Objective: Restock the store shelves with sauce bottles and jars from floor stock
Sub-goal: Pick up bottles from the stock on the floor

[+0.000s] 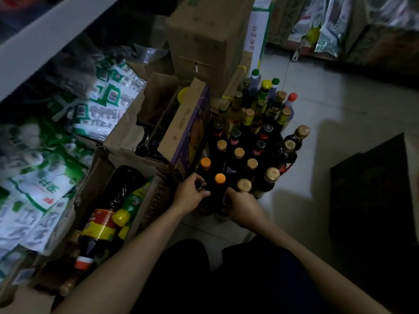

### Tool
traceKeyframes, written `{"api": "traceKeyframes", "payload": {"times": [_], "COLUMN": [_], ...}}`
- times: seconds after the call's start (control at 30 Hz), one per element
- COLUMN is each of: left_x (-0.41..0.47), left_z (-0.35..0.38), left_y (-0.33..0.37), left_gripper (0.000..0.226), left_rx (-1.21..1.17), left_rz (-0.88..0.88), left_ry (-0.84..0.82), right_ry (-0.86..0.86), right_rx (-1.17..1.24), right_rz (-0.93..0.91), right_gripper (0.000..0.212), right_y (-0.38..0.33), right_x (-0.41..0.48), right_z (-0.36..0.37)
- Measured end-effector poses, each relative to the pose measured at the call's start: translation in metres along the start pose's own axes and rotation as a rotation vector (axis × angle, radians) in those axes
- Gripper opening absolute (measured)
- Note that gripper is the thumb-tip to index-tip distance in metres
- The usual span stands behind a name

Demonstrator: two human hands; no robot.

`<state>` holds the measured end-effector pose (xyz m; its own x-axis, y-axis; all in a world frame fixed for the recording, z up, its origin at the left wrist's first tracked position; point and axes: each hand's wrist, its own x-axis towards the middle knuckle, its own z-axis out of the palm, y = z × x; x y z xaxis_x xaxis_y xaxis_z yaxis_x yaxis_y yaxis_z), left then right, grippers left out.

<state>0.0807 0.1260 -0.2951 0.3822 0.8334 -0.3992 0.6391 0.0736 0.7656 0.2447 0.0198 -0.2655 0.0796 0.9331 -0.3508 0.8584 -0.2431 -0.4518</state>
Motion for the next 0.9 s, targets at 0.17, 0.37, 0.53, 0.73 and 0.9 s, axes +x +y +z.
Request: {"api": "traceKeyframes", "payload": {"times": [0.17, 0.37, 0.53, 0.73, 0.9], "left_x": [-0.002, -0.009, -0.033, -0.088, -0.138], "left_z": [0.009, 0.007, -0.037, -0.114, -0.170], "left_y": [-0.013, -0.005, 0.021, 0.104, 0.196], "left_gripper": [0.016, 0.007, 0.010, 0.023, 0.038], "left_rx": [-0.269, -0.292, -0.173, -0.254, -0.591], "left_rz": [-0.015, 0.009, 0.137, 0.386, 0.462], "left_ry": [-0.010, -0.007, -0.015, 0.093, 0.178], "right_ry": [0.050, 0.038, 0.141, 0.356, 0.602], "right_rx": [0.354, 0.461, 0.545, 0.818, 1.106], "right_rz": [0.082, 0.091, -0.028, -0.207, -0.351], "right_gripper": [0.028, 0.022, 0.030, 0.018, 0.025], "right_y": [0.010, 0.006, -0.024, -0.096, -0.161], "right_x": [-0.001, -0.006, -0.031, -0.081, -0.112], "right_z": [0.018, -0.012, -0.075, -0.161, -0.234]}}
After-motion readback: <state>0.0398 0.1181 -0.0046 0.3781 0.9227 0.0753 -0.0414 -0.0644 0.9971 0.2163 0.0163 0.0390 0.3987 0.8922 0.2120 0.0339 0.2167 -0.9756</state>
